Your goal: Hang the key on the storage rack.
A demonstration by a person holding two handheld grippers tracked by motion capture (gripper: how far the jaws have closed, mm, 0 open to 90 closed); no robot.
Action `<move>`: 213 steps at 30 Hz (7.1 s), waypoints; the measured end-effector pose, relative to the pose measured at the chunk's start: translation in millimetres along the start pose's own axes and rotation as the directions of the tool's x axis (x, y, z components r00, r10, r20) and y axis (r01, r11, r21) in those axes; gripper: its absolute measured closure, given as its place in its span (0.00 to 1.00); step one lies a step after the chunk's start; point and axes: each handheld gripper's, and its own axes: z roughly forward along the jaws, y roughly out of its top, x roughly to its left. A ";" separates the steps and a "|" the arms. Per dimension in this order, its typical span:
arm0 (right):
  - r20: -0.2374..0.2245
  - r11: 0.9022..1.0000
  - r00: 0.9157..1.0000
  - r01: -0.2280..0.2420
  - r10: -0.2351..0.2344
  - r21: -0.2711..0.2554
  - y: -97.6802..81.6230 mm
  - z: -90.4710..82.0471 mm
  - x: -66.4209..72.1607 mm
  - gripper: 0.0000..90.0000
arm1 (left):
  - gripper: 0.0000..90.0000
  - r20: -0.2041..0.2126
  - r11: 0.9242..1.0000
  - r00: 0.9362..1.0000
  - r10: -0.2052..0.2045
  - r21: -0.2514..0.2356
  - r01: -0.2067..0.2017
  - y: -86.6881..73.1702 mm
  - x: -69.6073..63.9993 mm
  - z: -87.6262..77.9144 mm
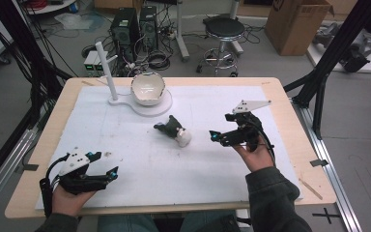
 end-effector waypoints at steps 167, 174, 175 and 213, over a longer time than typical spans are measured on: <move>-0.221 0.988 0.973 0.093 -0.064 0.121 86.6 117.4 26.0 0.56 | 0.23 0.008 1.000 1.000 -0.015 -0.022 0.015 0.2 5.1 -1.7; -0.230 0.988 0.969 0.114 -0.088 0.102 104.2 113.7 29.7 0.56 | 0.23 0.007 1.000 1.000 -0.017 -0.025 0.017 0.1 5.5 -2.3; -0.230 0.988 0.969 0.118 -0.093 0.097 106.6 113.6 30.6 0.56 | 0.23 0.007 1.000 1.000 -0.017 -0.025 0.017 0.1 5.5 -2.3; -0.271 0.989 0.953 0.145 -0.135 0.017 165.2 133.5 41.4 0.56 | 0.23 0.011 1.000 1.000 -0.007 -0.025 0.008 0.2 7.1 -1.8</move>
